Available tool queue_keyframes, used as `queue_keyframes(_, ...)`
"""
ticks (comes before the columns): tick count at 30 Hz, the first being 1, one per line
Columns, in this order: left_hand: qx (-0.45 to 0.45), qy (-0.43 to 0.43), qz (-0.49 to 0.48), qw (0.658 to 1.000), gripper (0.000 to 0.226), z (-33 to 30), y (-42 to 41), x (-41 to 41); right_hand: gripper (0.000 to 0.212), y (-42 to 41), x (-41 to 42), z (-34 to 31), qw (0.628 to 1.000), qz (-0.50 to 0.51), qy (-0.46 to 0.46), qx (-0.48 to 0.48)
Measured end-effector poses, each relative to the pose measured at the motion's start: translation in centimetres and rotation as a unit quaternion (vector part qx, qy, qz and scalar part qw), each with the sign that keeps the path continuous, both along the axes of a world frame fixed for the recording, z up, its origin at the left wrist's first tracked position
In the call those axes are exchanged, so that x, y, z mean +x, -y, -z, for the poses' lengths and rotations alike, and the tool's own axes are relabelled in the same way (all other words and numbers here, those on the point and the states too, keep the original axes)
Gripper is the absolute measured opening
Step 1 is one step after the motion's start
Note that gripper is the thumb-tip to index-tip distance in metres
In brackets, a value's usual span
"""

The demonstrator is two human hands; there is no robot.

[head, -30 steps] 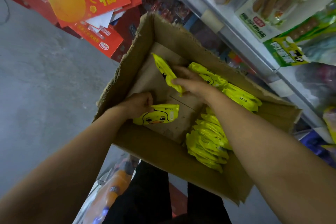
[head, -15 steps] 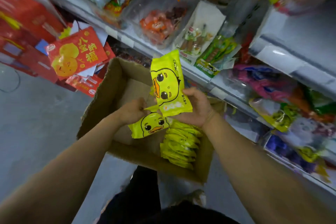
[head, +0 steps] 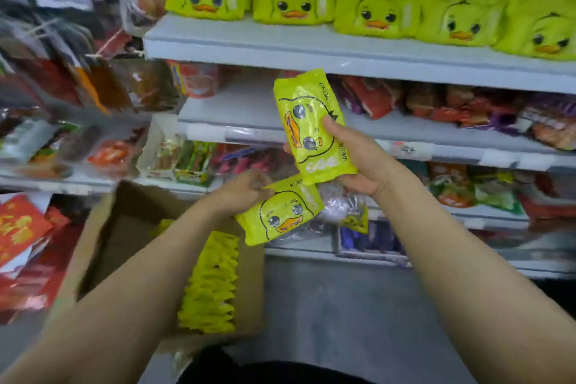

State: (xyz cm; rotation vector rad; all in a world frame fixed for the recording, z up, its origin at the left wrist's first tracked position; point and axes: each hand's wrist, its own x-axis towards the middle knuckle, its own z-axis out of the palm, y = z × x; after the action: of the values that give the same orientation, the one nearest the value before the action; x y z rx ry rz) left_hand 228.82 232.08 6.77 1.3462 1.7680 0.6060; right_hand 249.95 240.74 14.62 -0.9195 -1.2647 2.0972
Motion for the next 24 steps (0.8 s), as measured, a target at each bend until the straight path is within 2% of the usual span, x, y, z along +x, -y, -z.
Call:
queue_keyframes(5, 0.062, 0.028, 0.093, 0.993, 0.014, -5.5, -5.6, 11.1, 0.039, -1.7, 12.8, -5.0, 0.978, 0.182, 0.060, 0.077)
queue_keyframes(9, 0.098, 0.000, 0.158, 0.983, 0.017, -10.1, -10.0, 18.2, 0.028, -2.2, 21.4, -9.2, 0.954, 0.278, 0.006, 0.112)
queue_keyframes(11, 0.106, 0.001, 0.176, 0.979, 0.016, -11.9, -11.8, 21.4, 0.029, -2.9, 24.8, -11.0, 0.938, 0.318, -0.015, 0.135)
queue_keyframes(15, 0.095, 0.045, 0.224, 0.969, 0.017, -14.5, -15.3, 28.0, 0.023, -5.2, 31.1, -14.4, 0.926, 0.330, 0.031, 0.181)
queue_keyframes(18, 0.053, 0.071, 0.263, 0.961, 0.020, -16.4, -17.9, 32.7, 0.035, -7.7, 35.7, -16.2, 0.925, 0.318, 0.069, 0.195)
queue_keyframes(24, 0.028, 0.118, 0.253, 0.960, 0.017, -16.6, -24.2, 40.3, 0.034, -13.9, 43.0, -15.2, 0.921, 0.345, 0.014, 0.180)
